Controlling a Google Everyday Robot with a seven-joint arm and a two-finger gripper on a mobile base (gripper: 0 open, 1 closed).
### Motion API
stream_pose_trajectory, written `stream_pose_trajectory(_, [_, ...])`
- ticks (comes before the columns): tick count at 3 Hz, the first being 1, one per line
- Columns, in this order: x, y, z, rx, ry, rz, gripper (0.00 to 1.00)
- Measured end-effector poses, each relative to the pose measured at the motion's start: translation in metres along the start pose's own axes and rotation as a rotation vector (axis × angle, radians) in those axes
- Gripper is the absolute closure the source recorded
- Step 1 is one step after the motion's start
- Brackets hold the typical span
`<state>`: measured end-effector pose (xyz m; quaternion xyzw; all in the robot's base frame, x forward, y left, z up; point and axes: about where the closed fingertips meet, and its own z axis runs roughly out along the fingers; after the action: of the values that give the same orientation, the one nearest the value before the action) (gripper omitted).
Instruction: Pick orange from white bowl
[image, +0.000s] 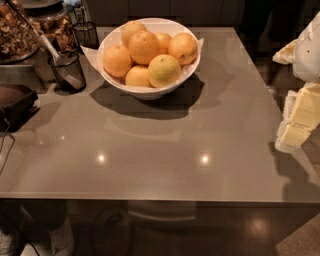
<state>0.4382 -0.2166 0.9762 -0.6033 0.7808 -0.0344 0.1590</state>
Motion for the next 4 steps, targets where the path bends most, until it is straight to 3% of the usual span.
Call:
stream_pose_trajectory(1, [-0.002,-0.001,-0.002,0.010,-0.009,0.005,0.00])
stream_pose_trajectory(2, [-0.040,-0.033,0.008,0.035,0.013,0.022,0.00])
stream_pose_trajectory(3, [-0.042,-0.034,0.007,0.038,0.010,0.019,0.00])
stream_pose_trajectory(4, [-0.051,-0.046,0.011,0.058,-0.061,0.087,0.00])
